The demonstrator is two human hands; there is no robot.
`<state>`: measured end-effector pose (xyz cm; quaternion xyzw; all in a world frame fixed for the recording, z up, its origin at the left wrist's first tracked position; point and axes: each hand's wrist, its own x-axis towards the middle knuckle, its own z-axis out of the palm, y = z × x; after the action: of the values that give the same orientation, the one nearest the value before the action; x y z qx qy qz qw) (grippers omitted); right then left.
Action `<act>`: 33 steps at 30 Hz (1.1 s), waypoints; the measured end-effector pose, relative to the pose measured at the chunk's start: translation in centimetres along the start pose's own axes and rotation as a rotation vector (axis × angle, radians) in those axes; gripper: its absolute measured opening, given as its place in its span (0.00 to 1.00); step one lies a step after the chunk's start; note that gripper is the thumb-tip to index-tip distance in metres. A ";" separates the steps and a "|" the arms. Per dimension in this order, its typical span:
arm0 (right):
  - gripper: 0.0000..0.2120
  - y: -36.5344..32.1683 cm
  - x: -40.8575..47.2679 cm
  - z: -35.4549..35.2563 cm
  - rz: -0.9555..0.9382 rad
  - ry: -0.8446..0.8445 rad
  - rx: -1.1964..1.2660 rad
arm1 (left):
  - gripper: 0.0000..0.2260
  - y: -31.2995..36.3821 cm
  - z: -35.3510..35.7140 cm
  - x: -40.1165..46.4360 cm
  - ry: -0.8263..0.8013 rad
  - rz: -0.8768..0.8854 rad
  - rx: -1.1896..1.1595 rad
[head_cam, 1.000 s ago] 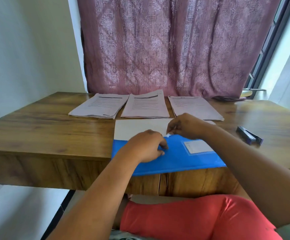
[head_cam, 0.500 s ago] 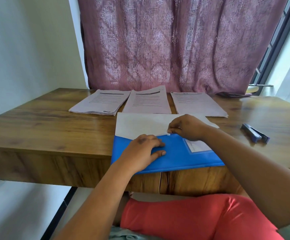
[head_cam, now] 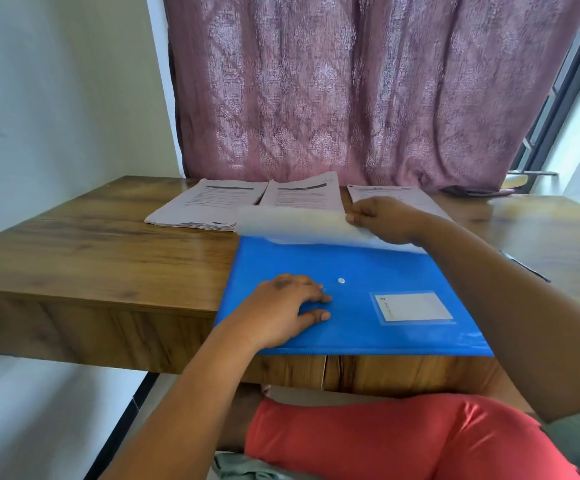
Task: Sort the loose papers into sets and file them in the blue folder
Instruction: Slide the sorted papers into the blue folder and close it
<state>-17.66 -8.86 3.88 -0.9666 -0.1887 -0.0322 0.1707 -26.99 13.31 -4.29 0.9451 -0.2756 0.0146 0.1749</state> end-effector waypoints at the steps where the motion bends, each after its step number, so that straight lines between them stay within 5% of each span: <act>1: 0.13 -0.4 0.0 -0.8 -0.015 0.058 -0.099 | 0.18 -0.1 -0.2 -0.2 -0.007 -0.010 -0.006; 6: 0.16 -1.1 0.4 -3.2 -0.038 0.330 -0.317 | 0.23 -0.7 -1.1 -0.7 0.074 -0.169 0.107; 11: 0.13 -0.3 0.2 -4.5 0.033 0.387 -0.129 | 0.41 -2.7 -2.2 -0.4 0.386 -0.521 0.102; 14: 0.13 0.7 -0.6 -4.9 0.079 0.440 0.059 | 0.46 -4.9 -3.0 0.0 0.391 -0.687 0.032; 18: 0.13 2.7 -1.2 -4.2 0.206 0.475 0.302 | 0.37 -6.5 -5.1 1.0 0.423 -0.627 -0.112; 23: 0.14 5.6 -1.2 -2.5 0.322 0.537 0.379 | 0.31 -5.8 -7.9 4.4 0.500 -0.529 0.211; 26: 0.16 7.5 -1.4 -0.7 0.410 0.577 0.300 | 0.29 -4.2 -8.0 6.2 0.411 -0.388 0.287; 33: 0.15 11.4 -3.0 3.8 0.587 0.573 0.246 | 0.39 1.3 -3.1 6.0 -0.154 -0.233 0.214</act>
<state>-16.19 -18.59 -3.69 -0.9036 0.1468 -0.2270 0.3322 -22.34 10.22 -0.25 0.9822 -0.1736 -0.0488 0.0523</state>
